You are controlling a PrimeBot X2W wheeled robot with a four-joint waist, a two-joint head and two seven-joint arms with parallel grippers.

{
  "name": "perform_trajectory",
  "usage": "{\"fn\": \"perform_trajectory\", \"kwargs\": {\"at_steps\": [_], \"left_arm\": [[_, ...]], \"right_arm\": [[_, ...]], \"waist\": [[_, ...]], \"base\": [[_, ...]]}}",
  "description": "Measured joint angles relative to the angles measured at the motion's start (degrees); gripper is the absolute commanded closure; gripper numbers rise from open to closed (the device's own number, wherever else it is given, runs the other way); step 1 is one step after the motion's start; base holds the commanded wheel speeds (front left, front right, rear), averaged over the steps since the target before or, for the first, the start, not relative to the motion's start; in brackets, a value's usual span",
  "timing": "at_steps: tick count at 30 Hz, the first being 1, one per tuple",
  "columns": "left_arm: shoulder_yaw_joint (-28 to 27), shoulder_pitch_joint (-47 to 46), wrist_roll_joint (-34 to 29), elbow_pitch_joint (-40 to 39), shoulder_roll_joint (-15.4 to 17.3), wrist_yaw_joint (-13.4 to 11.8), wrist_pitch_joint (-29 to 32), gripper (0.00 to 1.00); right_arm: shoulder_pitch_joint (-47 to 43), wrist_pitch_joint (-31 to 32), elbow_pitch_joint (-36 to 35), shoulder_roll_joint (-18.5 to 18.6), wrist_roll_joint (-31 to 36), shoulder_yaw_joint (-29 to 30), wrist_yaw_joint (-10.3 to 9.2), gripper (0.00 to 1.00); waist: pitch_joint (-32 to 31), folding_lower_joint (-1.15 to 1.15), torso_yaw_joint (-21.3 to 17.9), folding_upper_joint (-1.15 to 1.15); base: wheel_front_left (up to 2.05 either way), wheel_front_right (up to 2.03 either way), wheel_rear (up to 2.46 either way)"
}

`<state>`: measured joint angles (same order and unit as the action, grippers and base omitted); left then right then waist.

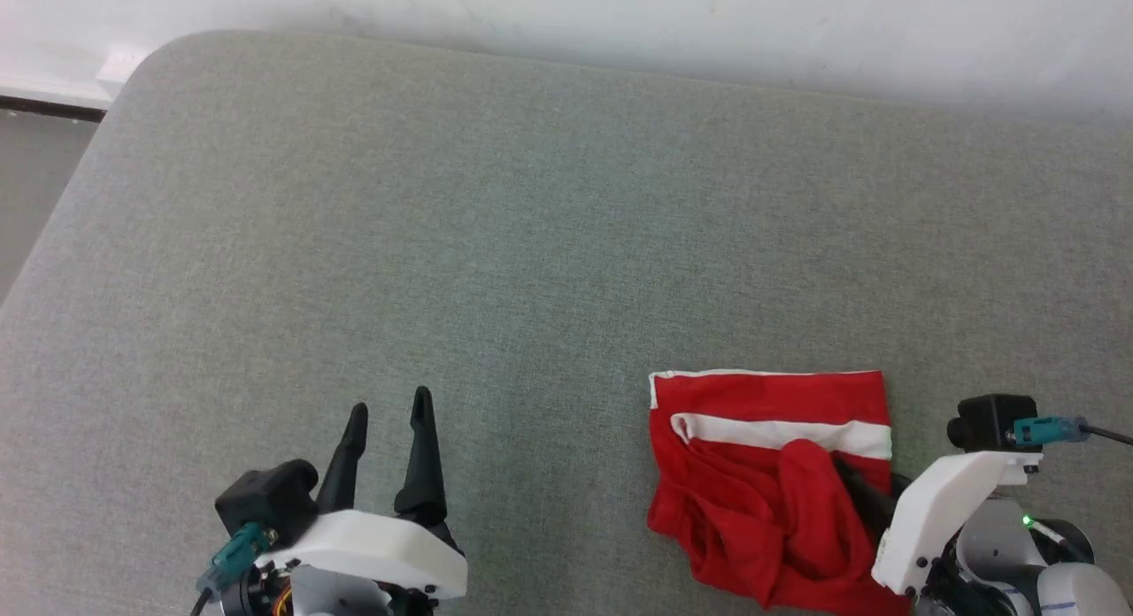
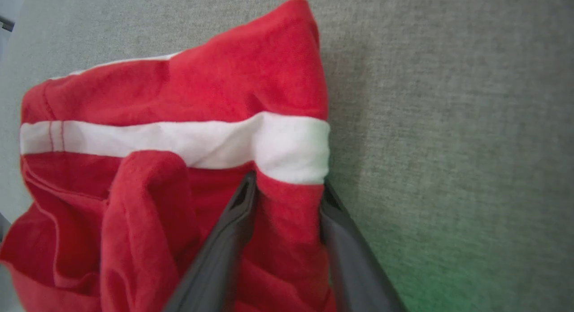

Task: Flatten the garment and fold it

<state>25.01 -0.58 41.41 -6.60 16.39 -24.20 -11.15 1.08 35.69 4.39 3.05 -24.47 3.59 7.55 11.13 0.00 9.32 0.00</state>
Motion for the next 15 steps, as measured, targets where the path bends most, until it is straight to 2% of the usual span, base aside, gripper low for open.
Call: {"fn": "perform_trajectory", "kwargs": {"at_steps": [7, 15], "left_arm": [[-0.1, -0.2, -0.1, -0.3, -0.1, -0.1, -0.3, 0.0], [-0.2, -1.0, -0.3, -1.0, 0.2, -0.2, -0.5, 0.0]], "right_arm": [[1.9, -2.2, 1.5, -0.1, 0.4, -0.5, 0.08, 1.0], [5.9, -0.9, -1.2, 0.4, 5.1, 2.1, 0.04, 1.0]], "waist": [[0.7, 0.0, -0.5, 0.0], [1.2, 0.01, -4.1, 0.0]], "base": [[0.0, 0.0, 0.0], [0.0, 0.0, 0.0]]}}
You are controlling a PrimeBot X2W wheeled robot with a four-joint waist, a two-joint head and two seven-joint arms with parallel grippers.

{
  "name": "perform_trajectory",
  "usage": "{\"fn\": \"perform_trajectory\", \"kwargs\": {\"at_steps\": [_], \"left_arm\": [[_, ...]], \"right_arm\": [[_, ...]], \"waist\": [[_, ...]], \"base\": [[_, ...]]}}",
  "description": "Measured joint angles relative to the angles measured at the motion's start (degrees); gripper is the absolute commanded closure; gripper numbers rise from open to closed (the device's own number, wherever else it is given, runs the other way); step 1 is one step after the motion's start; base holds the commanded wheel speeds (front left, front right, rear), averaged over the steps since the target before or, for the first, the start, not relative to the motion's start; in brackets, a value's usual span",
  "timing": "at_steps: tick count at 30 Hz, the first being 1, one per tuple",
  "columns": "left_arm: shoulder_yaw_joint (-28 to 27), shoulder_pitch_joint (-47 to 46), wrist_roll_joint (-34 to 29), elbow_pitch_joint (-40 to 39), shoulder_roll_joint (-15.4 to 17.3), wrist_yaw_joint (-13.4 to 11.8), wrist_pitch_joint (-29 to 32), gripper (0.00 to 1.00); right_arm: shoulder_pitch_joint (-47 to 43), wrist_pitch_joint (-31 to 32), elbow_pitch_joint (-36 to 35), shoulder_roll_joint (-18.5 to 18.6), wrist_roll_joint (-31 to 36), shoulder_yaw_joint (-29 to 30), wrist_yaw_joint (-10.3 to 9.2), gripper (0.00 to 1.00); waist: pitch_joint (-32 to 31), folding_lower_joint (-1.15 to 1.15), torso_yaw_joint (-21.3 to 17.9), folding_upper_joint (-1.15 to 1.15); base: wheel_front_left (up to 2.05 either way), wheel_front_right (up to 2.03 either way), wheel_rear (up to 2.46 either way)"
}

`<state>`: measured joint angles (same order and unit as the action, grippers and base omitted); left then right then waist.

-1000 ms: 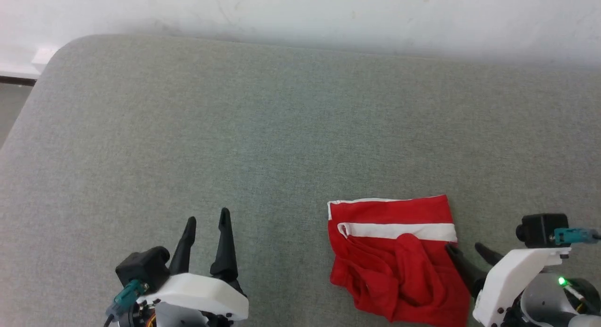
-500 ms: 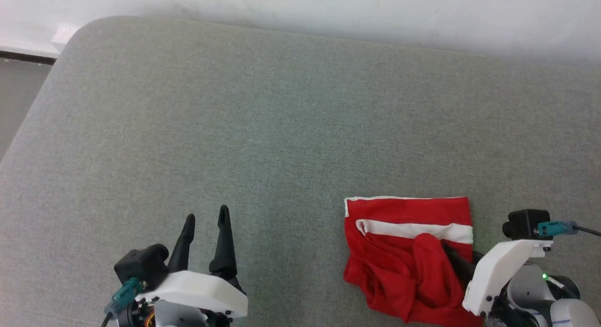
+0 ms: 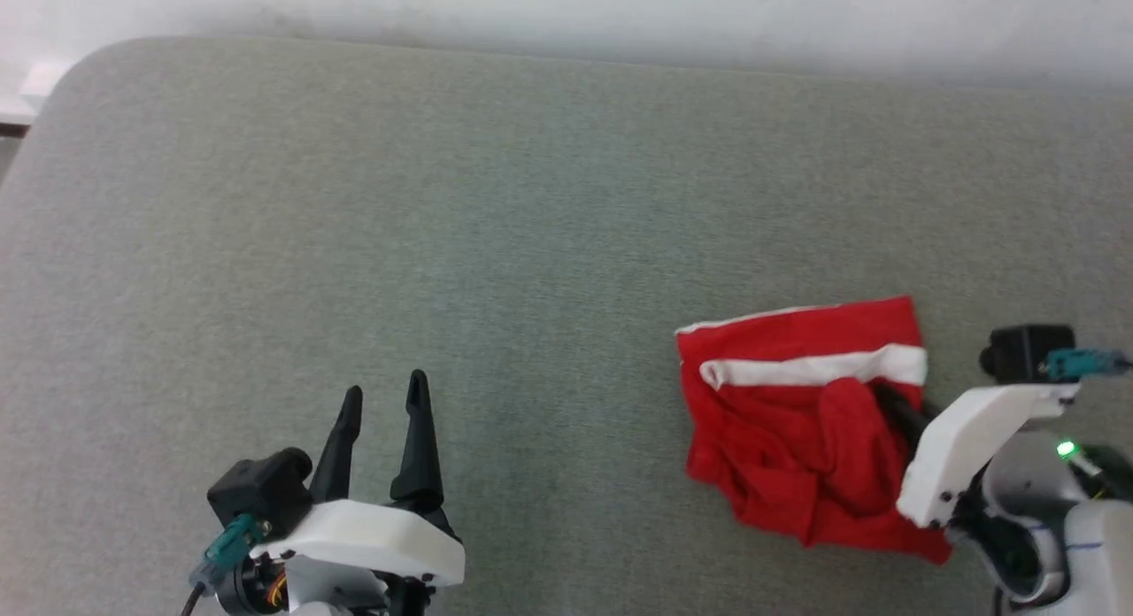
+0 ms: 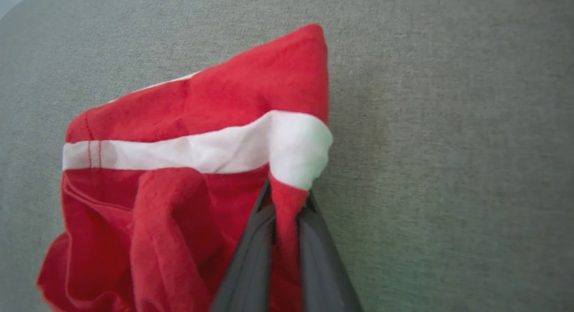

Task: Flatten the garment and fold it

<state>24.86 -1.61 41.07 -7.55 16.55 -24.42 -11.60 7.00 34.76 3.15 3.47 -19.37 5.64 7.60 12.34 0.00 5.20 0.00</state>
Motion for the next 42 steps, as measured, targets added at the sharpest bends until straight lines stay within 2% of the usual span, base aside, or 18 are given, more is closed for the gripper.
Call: {"fn": "perform_trajectory", "kwargs": {"at_steps": [12, 25, 32, 42], "left_arm": [[0.5, -4.2, -2.4, -1.7, 1.7, -0.9, 2.0, 0.0], [1.6, -11.2, -7.7, -5.2, 4.6, -3.2, 5.3, 0.0], [2.6, -14.0, -11.7, -6.4, 6.2, -4.3, 5.6, 0.0], [4.1, -16.7, -16.4, -7.9, 8.3, -5.4, 6.6, 0.0]], "right_arm": [[8.2, 6.4, -2.0, 13.6, 1.2, -1.3, -0.01, 1.0], [17.5, 5.5, 2.3, 25.9, 1.7, 0.1, 0.0, 1.0], [20.5, 2.8, 8.0, 30.9, 4.0, 2.1, 0.0, 1.0], [24.7, -1.0, 15.7, 32.4, 8.7, 5.5, 0.01, 1.0]], "waist": [[2.7, 0.0, -8.0, 0.0], [11.6, 0.01, -12.8, 0.0], [16.2, 0.01, -13.7, 0.0], [20.7, 0.0, -14.1, 0.0]], "base": [[0.0, 0.0, 0.0], [0.0, 0.0, 0.0], [0.0, 0.0, 0.0], [0.0, 0.0, 0.0]]}}
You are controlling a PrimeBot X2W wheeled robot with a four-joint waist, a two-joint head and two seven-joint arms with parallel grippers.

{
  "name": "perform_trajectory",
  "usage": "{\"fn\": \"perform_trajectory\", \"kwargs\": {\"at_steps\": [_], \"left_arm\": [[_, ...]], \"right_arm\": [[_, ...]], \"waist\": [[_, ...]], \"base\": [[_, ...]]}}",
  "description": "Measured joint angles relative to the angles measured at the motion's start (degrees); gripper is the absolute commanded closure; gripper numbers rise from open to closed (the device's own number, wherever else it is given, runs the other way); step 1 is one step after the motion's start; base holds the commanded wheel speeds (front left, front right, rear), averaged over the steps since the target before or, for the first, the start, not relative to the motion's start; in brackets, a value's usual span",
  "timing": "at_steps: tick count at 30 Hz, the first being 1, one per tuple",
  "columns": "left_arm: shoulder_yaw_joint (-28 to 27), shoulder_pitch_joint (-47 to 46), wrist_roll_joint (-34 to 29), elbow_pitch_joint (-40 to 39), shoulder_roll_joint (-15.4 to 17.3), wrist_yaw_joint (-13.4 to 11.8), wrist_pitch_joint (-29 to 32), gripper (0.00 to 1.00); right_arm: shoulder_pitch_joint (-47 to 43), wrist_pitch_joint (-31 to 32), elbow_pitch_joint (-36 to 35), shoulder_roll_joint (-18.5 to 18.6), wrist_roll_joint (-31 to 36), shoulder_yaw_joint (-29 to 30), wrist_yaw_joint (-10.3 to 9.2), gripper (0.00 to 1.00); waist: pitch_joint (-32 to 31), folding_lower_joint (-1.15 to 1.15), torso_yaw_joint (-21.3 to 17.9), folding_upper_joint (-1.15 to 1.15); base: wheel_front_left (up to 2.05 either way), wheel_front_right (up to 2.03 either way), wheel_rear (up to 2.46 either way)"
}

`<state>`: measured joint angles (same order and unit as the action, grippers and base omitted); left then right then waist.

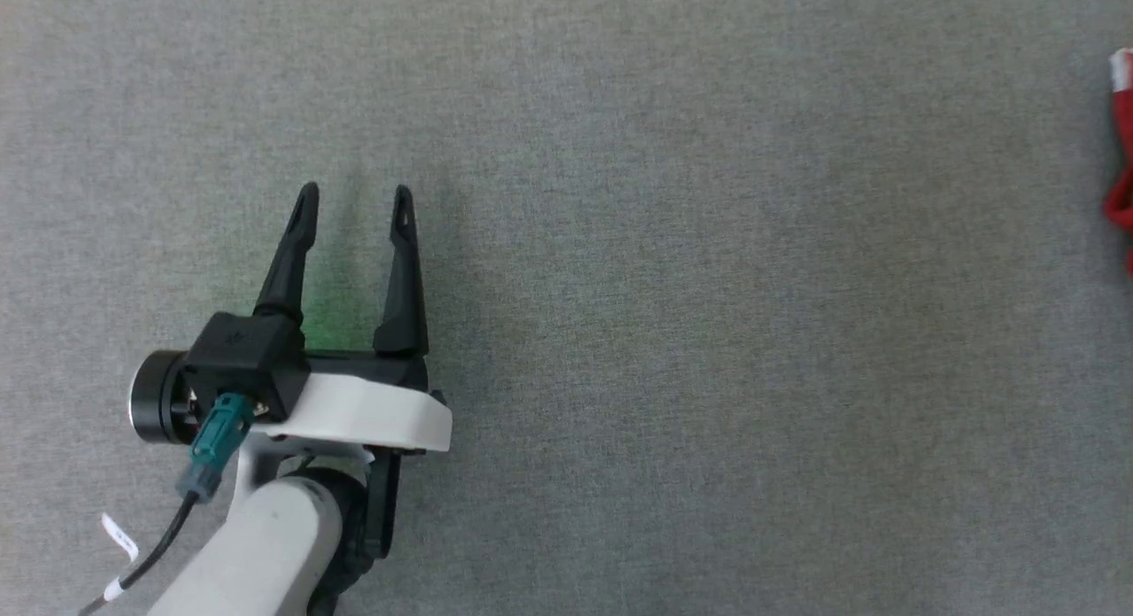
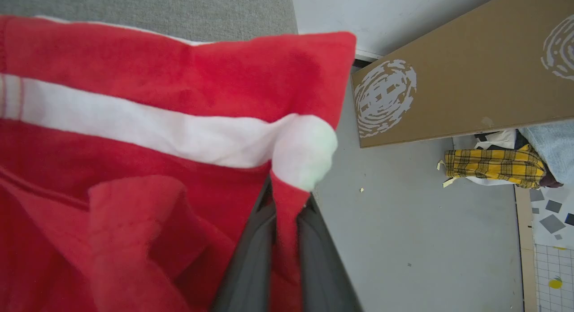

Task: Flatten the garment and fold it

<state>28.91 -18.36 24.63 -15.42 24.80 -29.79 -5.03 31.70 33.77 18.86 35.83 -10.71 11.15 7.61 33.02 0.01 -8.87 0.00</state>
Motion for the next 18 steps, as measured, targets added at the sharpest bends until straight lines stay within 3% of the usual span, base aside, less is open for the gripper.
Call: {"fn": "perform_trajectory", "kwargs": {"at_steps": [3, 4, 5, 6, 7, 18], "left_arm": [[0.2, -0.6, -0.1, -0.3, 0.2, -0.1, 0.4, 0.0], [0.3, -0.7, -0.2, -0.4, 0.2, -0.2, 0.5, 0.0], [0.3, -0.7, -0.4, -0.4, 0.2, -0.4, 0.5, 0.0], [0.4, -0.7, -0.5, -0.4, 0.3, -0.6, 0.5, 0.0], [0.4, -0.7, -0.5, -0.5, 0.3, -0.6, 0.6, 0.0], [0.2, -0.4, 0.0, -0.7, 0.3, -1.0, -0.7, 0.0]], "right_arm": [[1.0, -1.2, 2.3, -0.1, 1.1, 0.7, 0.0, 0.97], [1.1, -1.6, 2.9, -0.2, 1.4, 1.0, 0.0, 0.66], [1.3, -2.1, 3.5, -0.4, 1.7, 1.4, 0.0, 0.52], [1.5, -2.5, 4.1, -0.6, 2.1, 1.4, 0.0, 0.31], [1.6, -2.8, 4.6, -0.6, 2.5, 1.4, 0.0, 0.03], [2.3, -5.8, 7.8, -2.3, 3.6, 1.5, 0.0, 0.0]], "waist": [[0.8, 0.0, 0.1, 0.0], [0.8, 0.0, 0.2, 0.0], [0.8, 0.0, 0.2, 0.0], [0.7, 0.0, 0.3, 0.0], [0.6, -0.01, 0.3, 0.0], [-2.9, -0.01, 0.6, 0.0]], "base": [[0.0, 0.0, 0.0], [0.0, 0.0, 0.0], [0.0, 0.0, 0.0], [0.0, 0.0, 0.0], [0.0, 0.0, 0.0], [0.0, 0.0, 0.0]]}}
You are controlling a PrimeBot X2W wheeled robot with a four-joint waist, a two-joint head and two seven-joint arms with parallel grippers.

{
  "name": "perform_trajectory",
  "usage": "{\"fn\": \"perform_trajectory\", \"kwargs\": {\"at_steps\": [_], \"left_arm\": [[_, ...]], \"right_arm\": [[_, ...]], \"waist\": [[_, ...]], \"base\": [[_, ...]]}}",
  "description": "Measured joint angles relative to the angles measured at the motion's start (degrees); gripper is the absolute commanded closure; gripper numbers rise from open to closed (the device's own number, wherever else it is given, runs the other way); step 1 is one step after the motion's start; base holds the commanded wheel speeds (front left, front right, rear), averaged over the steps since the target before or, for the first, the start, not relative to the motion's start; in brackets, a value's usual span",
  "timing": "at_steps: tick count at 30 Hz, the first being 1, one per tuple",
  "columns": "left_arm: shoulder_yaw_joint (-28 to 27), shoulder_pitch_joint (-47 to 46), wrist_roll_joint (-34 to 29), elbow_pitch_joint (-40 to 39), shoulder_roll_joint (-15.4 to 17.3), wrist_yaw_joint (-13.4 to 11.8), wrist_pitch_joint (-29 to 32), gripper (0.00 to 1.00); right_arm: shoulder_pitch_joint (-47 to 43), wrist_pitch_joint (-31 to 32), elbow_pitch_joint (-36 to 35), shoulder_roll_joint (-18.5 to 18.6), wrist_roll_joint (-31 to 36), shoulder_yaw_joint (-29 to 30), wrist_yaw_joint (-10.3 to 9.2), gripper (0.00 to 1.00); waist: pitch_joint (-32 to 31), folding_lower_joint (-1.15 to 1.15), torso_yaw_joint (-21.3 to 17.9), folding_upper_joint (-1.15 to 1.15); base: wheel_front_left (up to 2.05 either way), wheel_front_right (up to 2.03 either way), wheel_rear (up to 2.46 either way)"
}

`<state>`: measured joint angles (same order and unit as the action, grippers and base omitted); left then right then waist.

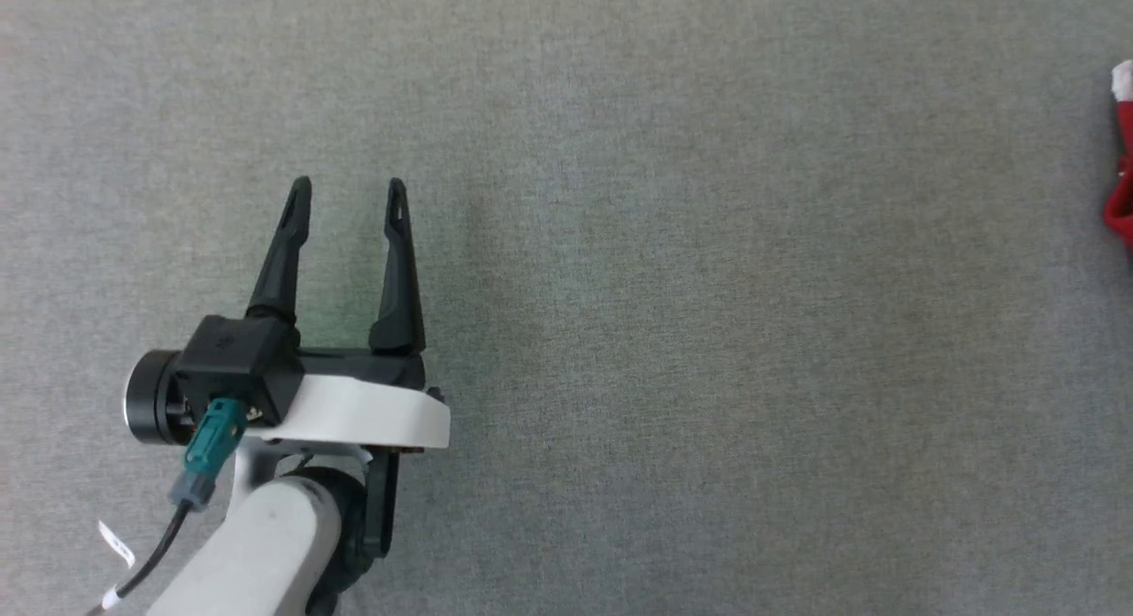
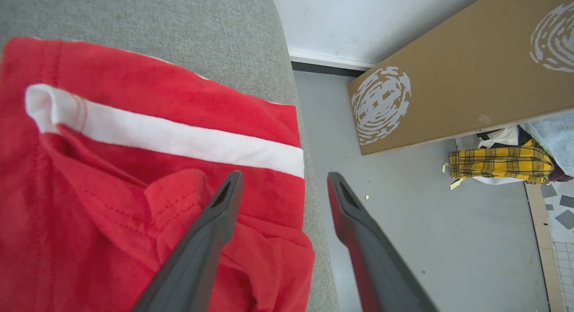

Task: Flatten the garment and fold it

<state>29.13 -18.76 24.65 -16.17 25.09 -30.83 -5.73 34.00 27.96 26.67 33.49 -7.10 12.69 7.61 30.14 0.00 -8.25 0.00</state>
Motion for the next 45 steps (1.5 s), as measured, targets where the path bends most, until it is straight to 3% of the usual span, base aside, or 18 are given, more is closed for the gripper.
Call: {"fn": "perform_trajectory", "kwargs": {"at_steps": [8, 18, 27, 30, 35, 39, 45], "left_arm": [[-1.5, 2.9, 2.7, 1.6, -1.4, 0.0, -3.5, 0.0], [-1.9, 7.3, 4.7, 3.0, -1.6, 1.5, -6.2, 0.0], [-1.6, 9.3, 4.7, 5.8, -1.8, 3.1, -7.7, 0.0], [-0.9, 9.6, 4.0, 7.8, -1.4, 4.9, -8.2, 0.0], [-0.6, 11.8, 3.6, 10.0, -1.7, 5.6, -8.5, 0.0], [-1.3, 15.0, 4.1, 11.2, -1.9, 5.7, -8.8, 0.0], [-3.7, 19.8, 4.4, 11.7, -1.9, 7.2, -9.0, 0.0]], "right_arm": [[-2.5, -4.9, -4.3, -3.8, -2.6, -0.1, 0.0, 0.0], [-14.3, -11.2, -22.7, -14.0, -10.1, -5.1, -0.01, 0.0], [-25.0, -21.7, -33.7, -21.0, -8.5, -8.8, 0.0, 0.0], [-28.8, -25.6, -34.6, -23.1, -6.2, -8.5, -0.01, 0.0], [-34.2, -29.1, -35.1, -27.2, -2.0, -8.3, -0.01, 0.0], [-36.8, -31.5, -34.0, -28.7, 2.4, -9.2, -0.01, 0.0], [-38.9, -34.3, -31.0, -30.2, 4.2, -6.2, 0.0, 0.0]], "waist": [[-4.5, 0.0, 0.4, 0.0], [-12.0, -0.01, 1.3, 0.0], [-18.2, -0.02, 2.8, 0.0], [-20.0, -0.01, 3.6, 0.0], [-22.5, 0.0, 4.9, 0.0], [-24.3, -0.01, 5.5, 0.0], [-27.0, 0.0, 6.1, 0.0]], "base": [[0.0, 0.0, 0.0], [0.0, 0.0, 0.0], [0.0, 0.0, 0.0], [0.0, 0.0, 0.0], [0.0, 0.0, 0.0], [0.0, 0.0, 0.0], [0.0, 0.0, 0.0]]}}
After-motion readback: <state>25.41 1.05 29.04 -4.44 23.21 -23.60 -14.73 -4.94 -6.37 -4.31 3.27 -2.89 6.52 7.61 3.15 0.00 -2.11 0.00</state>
